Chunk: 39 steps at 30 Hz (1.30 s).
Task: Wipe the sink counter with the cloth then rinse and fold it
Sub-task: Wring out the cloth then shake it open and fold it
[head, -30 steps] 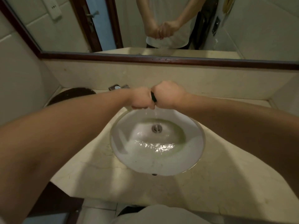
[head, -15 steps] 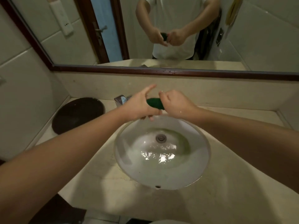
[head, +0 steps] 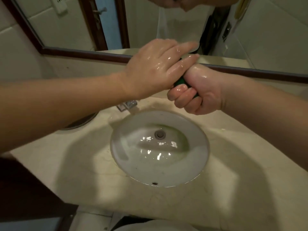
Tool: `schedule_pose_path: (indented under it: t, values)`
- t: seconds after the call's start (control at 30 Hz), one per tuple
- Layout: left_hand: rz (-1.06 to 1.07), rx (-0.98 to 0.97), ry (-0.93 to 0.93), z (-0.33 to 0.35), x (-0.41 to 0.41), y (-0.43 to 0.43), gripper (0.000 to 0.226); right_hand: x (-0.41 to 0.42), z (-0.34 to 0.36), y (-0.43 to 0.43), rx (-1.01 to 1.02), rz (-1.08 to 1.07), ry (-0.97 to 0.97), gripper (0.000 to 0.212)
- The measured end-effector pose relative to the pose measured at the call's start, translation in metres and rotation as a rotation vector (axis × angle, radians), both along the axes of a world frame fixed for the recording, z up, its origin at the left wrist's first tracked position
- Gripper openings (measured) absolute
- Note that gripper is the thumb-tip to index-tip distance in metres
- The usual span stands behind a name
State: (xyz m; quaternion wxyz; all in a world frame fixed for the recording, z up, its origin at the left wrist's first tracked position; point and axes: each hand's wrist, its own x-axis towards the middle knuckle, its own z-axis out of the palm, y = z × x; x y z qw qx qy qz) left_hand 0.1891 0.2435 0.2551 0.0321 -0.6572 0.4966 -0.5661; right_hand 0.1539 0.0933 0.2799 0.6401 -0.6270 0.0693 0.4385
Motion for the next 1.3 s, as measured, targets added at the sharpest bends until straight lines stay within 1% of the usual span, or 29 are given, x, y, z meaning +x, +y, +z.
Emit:
schedule_pose_path:
  t: [0.07,0.13,0.2,0.27,0.33,0.37,0.43,0.47,0.53,0.6,0.67,0.7,0.77,0.83,0.97,1.03,1.13,1.2,1.27,1.3]
  values:
    - [0.021,0.107,0.029,0.006,0.006,0.002,0.021,0.000,0.002,-0.002,-0.039,-0.010,-0.040,0.038]
    - [0.136,0.146,0.136,0.009,0.012,-0.001,0.020,0.003,0.003,-0.001,-0.085,-0.079,-0.127,0.037]
    - [0.284,0.170,0.292,0.012,0.015,-0.009,0.016,0.009,-0.001,0.000,-0.126,-0.197,-0.233,0.034]
    - [0.419,0.213,0.451,0.015,0.017,-0.020,0.017,0.016,-0.010,0.002,-0.193,-0.301,-0.321,0.031]
    - [0.598,0.293,0.648,0.015,0.019,-0.029,0.018,0.025,-0.021,0.006,-0.273,-0.393,-0.380,0.032]
    - [0.659,0.316,0.711,0.014,0.021,-0.032,0.017,0.030,-0.028,0.008,-0.307,-0.447,-0.392,0.034]
    - [0.712,0.334,0.797,0.009,0.024,-0.034,0.016,0.038,-0.040,0.012,-0.360,-0.533,-0.415,0.038]
    - [0.724,0.345,0.829,0.006,0.025,-0.036,0.014,0.042,-0.047,0.013,-0.393,-0.542,-0.463,0.041]
    - [0.746,0.344,0.951,-0.003,0.029,-0.036,0.004,0.049,-0.062,0.014,-0.466,-0.537,-0.601,0.048]
    - [0.750,0.321,1.081,-0.011,0.032,-0.035,0.005,0.054,-0.074,0.013,-0.525,-0.522,-0.743,0.054]
    - [0.720,0.291,1.170,-0.016,0.033,-0.034,0.005,0.058,-0.083,0.011,-0.561,-0.477,-0.866,0.055]
    - [0.708,0.285,1.195,-0.017,0.034,-0.033,0.005,0.060,-0.085,0.009,-0.574,-0.452,-0.907,0.056]
    - [0.700,0.276,1.233,-0.019,0.035,-0.033,0.012,0.062,-0.087,0.005,-0.607,-0.412,-0.978,0.057]
    - [0.694,0.238,1.255,-0.021,0.038,-0.033,0.012,0.064,-0.087,0.002,-0.660,-0.372,-1.053,0.054]
    - [0.657,0.207,1.224,-0.029,0.041,-0.036,0.011,0.067,-0.083,-0.005,-0.759,-0.288,-1.195,0.047]
    - [0.625,0.169,1.238,-0.033,0.041,-0.038,0.010,0.069,-0.084,-0.008,-0.772,-0.246,-1.241,0.049]
    - [0.635,0.139,1.278,-0.040,0.041,-0.039,0.009,0.068,-0.088,-0.009,-0.749,-0.216,-1.254,0.051]
    - [0.633,0.102,1.348,-0.046,0.037,-0.038,0.015,0.065,-0.096,-0.010,-0.736,-0.181,-1.255,0.050]
    - [0.651,0.087,1.404,-0.049,0.030,-0.037,0.023,0.064,-0.106,-0.008,-0.724,-0.160,-1.208,0.049]
    - [0.658,0.067,1.404,-0.049,0.025,-0.035,0.023,0.063,-0.108,-0.006,-0.711,-0.175,-1.177,0.049]
